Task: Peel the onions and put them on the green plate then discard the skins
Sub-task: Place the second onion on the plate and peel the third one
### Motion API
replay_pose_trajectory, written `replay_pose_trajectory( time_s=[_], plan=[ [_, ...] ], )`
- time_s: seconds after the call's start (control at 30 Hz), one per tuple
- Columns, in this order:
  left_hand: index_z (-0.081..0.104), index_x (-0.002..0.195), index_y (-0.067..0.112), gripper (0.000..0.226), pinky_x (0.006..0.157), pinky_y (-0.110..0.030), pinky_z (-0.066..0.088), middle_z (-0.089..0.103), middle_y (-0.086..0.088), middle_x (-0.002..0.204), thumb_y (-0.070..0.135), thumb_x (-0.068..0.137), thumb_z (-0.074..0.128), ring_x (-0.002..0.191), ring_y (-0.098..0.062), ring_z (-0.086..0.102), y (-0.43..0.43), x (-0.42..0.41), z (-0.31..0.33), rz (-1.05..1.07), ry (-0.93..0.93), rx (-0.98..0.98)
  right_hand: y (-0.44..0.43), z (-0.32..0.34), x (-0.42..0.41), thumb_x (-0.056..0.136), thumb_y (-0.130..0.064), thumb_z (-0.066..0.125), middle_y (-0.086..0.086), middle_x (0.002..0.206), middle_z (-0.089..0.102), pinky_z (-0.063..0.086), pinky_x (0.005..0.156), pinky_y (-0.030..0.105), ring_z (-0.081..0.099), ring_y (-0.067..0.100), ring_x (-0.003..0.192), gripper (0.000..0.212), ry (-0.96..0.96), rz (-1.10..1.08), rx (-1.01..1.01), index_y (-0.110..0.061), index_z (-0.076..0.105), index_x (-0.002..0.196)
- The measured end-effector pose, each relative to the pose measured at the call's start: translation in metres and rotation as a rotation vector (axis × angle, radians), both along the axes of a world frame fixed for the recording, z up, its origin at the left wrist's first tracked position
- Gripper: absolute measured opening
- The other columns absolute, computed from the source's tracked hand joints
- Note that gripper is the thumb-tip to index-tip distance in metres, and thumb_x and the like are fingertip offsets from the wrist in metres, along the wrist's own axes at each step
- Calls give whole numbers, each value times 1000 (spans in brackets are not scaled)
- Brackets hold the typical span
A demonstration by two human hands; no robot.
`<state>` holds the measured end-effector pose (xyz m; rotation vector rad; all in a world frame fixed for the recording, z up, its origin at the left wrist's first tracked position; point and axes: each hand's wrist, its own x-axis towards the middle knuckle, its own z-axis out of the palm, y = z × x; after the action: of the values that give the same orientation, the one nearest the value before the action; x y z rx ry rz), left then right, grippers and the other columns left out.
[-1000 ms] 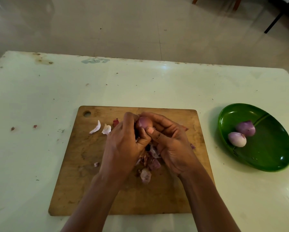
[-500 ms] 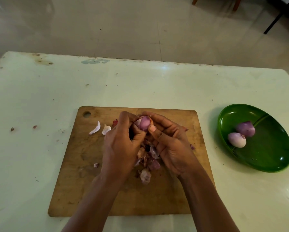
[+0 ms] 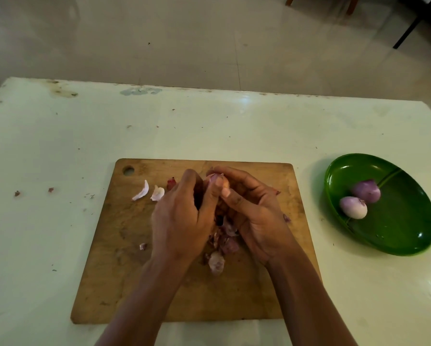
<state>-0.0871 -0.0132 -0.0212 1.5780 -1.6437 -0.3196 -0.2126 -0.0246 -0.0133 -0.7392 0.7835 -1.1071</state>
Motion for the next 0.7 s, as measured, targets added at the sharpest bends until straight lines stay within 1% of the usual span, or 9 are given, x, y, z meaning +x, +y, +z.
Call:
replay_pose_trajectory(
  time_s=[0.13, 0.2, 0.27, 0.37, 0.43, 0.5, 0.6, 0.67, 0.7],
  plan=[
    [38, 82, 23, 25, 40, -15, 23, 34, 16, 51, 44, 95, 34, 39, -1, 34, -1, -1, 1, -36, 16, -48, 0, -1, 1, 77, -8, 66, 16, 116, 68, 54, 88, 33, 63, 28, 112, 39, 21, -16, 11, -5, 66, 115],
    [38, 83, 23, 20, 37, -15, 27, 33, 16, 50, 38, 97, 36, 41, -5, 41, -1, -3, 1, -33, 61, -55, 0, 0, 1, 75, -8, 66, 13, 112, 70, 55, 85, 31, 65, 26, 109, 36, 6, -20, 20, -8, 69, 111],
    [38, 82, 21, 18, 38, -12, 30, 33, 17, 51, 31, 97, 37, 48, -2, 47, -1, -3, 0, -29, 107, -61, 0, 2, 2, 74, -6, 65, 12, 110, 70, 55, 84, 29, 66, 25, 107, 34, -29, -9, 27, -9, 70, 108],
    [38, 80, 16, 20, 40, -9, 28, 32, 18, 56, 28, 97, 36, 52, 1, 46, -2, -5, 0, -5, 162, -97, 0, 6, 3, 75, -1, 61, 13, 108, 71, 57, 82, 29, 68, 23, 101, 35, -148, -23, 88, -4, 67, 109],
    [37, 78, 14, 19, 42, -9, 29, 31, 18, 59, 21, 97, 39, 53, 2, 43, -3, -7, 1, 37, 199, -119, -1, 6, 3, 77, -1, 57, 16, 107, 71, 58, 82, 32, 70, 25, 97, 37, -237, -57, 154, 2, 62, 113],
    [37, 76, 13, 19, 42, -10, 30, 32, 15, 58, 14, 95, 43, 53, 0, 42, -3, -9, 1, 67, 234, -114, -2, 7, 3, 78, -3, 56, 20, 106, 70, 60, 78, 32, 71, 25, 91, 39, -317, -96, 197, 6, 58, 116],
    [39, 71, 14, 26, 41, -16, 31, 36, 9, 55, 11, 95, 49, 51, -8, 43, -3, -6, 2, 94, 320, -74, -4, 7, 1, 77, -6, 56, 18, 98, 71, 60, 69, 29, 72, 24, 84, 34, -383, -164, 216, 7, 59, 107],
    [38, 66, 18, 34, 41, -19, 34, 39, 5, 54, 8, 93, 55, 51, -15, 46, -3, -4, 2, 125, 341, -38, -4, 6, -1, 77, -8, 57, 17, 95, 70, 60, 68, 33, 71, 26, 85, 28, -397, -197, 220, 4, 60, 101],
    [38, 64, 22, 36, 41, -16, 35, 39, 5, 54, 9, 92, 57, 51, -13, 48, -3, -4, 2, 128, 341, -12, -4, 5, -1, 77, -10, 58, 16, 95, 70, 60, 69, 35, 70, 26, 85, 26, -383, -206, 226, 2, 60, 100]
  ],
)
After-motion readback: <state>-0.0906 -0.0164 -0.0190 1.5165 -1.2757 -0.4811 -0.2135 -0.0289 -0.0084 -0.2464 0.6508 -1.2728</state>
